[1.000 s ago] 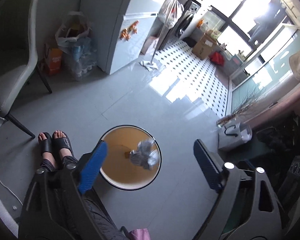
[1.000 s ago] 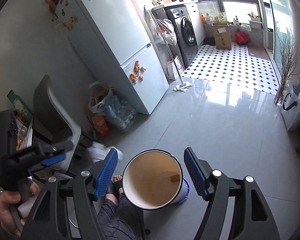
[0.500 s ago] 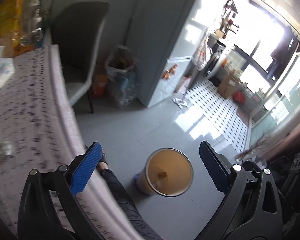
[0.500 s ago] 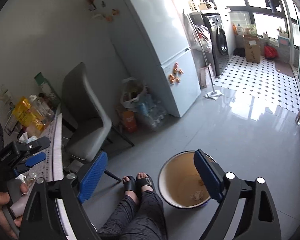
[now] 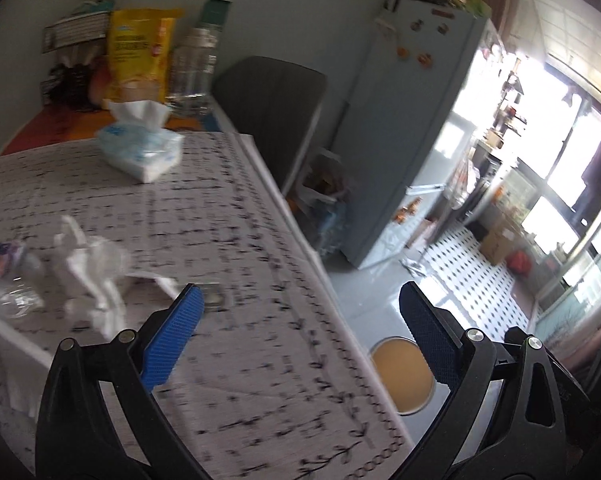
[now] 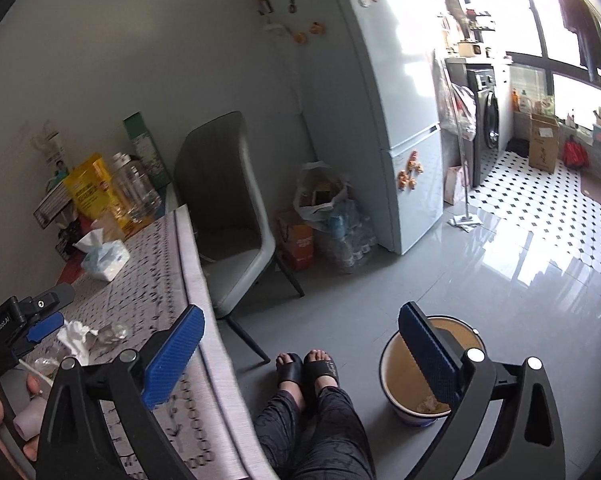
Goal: Collect trash
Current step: 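Move both open grippers back over the table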
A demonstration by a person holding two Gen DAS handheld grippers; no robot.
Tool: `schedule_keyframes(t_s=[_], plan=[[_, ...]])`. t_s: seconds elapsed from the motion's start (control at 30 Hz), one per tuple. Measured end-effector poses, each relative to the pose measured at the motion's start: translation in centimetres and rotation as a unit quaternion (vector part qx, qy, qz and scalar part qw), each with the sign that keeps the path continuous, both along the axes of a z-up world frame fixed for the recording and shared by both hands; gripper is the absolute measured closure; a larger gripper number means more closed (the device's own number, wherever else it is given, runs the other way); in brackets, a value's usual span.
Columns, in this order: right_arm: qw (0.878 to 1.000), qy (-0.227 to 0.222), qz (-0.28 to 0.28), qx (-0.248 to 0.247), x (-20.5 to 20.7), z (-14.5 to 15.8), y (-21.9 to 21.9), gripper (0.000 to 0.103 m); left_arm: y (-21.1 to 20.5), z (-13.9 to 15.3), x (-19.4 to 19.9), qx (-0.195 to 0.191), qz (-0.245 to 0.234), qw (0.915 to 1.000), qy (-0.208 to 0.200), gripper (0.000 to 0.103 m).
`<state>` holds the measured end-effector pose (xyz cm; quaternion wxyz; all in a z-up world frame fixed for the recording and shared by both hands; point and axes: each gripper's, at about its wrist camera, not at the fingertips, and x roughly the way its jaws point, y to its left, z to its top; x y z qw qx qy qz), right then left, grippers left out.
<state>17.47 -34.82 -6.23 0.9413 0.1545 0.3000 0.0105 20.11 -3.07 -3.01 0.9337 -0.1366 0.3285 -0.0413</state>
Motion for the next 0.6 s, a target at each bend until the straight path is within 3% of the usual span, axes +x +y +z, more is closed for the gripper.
schedule_keyframes(t_s=[0.23, 0.6], plan=[[0.999, 0.02, 0.025, -0.01, 0.2, 0.7, 5.9, 0.007, 5.4, 0.5, -3.6, 0.013, 0.061, 0.9975, -0.032, 0.006], [0.994, 0.0, 0.11, -0.024, -0.4, 2.3, 13.6, 0.008, 11.3, 0.9, -8.1, 0.018, 0.09, 0.9937, -0.063, 0.006]])
